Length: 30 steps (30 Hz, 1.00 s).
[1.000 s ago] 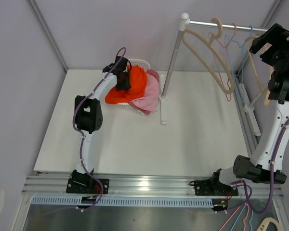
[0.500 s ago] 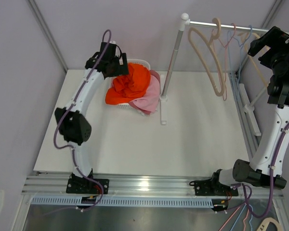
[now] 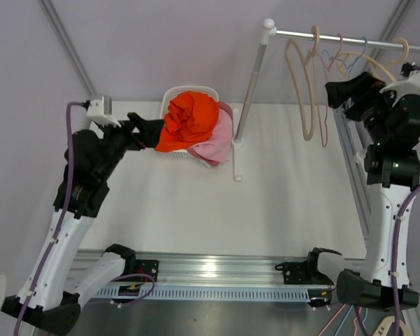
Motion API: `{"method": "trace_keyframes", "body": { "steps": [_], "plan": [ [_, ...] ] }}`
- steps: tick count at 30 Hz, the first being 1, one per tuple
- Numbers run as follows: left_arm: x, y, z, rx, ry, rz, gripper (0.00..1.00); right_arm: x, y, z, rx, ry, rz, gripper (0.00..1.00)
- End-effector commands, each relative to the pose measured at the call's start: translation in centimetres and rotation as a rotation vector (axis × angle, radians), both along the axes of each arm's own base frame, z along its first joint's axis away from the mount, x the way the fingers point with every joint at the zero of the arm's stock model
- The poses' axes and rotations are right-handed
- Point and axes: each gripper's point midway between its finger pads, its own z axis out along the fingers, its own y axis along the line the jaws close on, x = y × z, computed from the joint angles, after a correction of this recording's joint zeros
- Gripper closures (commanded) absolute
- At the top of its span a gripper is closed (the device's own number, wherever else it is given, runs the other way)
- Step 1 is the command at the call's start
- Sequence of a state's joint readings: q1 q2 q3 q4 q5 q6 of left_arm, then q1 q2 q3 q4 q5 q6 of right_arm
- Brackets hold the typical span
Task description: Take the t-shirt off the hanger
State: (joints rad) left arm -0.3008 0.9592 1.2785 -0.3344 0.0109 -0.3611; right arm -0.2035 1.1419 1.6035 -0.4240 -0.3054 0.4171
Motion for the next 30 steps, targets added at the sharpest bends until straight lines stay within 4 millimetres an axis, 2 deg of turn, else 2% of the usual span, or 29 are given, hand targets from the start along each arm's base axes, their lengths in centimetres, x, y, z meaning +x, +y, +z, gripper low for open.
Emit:
{"method": "trace_keyframes", "body": {
  "steps": [1,2,3,5,8,11,15,17,20,21,24,30],
  "plan": [
    [-2.1,-3.7,-1.4,-0.121,-0.077,-0.195,0.01,-1.4,5.7,-0.2,0.042,-0.104,0.195,0.01],
    [-3.0,-4.4,-1.3,-0.135,-0.095,-0.226,0.01,-1.5,6.6,-0.9,0.038,-0.105,0.220,0.00],
    [-3.6,-4.4,-2.8,-0.135,-0.084,-0.230,0.01,-1.4,7.2,-1.5,0.039,-0.102,0.236,0.00],
    [-4.6,-5.1,-3.4,-0.126,-0.070,-0.252,0.01,-2.2,8.8,-1.2,0.024,-0.102,0.315,0.01],
    [-5.5,-5.5,-4.0,-0.099,-0.043,-0.261,0.01,-4.3,11.6,-0.4,-0.009,-0.132,0.467,0.01],
    [-6.8,-5.9,-3.6,-0.097,-0.056,-0.288,0.00,-5.5,13.0,-1.2,-0.017,-0.117,0.541,0.00],
    [-8.7,-6.5,-3.1,-0.087,-0.081,-0.334,0.00,-7.1,13.8,-3.4,-0.047,-0.082,0.567,0.00],
    [-9.3,-6.6,-3.1,-0.067,-0.093,-0.333,0.01,-7.5,14.1,-5.5,-0.052,-0.039,0.583,0.00],
    [-9.9,-6.6,-3.5,-0.042,-0.079,-0.342,0.00,-9.2,14.9,-6.5,-0.065,-0.048,0.644,0.01],
    [-10.1,-6.7,-3.5,-0.037,-0.079,-0.348,0.01,-9.5,15.4,-7.7,-0.065,-0.031,0.670,0.00],
    [-10.5,-6.7,-3.7,-0.032,-0.079,-0.357,0.00,-10.9,16.1,-8.3,-0.080,-0.042,0.708,0.00],
    [-10.7,-6.7,-3.1,-0.029,-0.095,-0.364,0.01,-11.5,16.1,-10.3,-0.103,-0.010,0.709,0.01]
  ]
}}
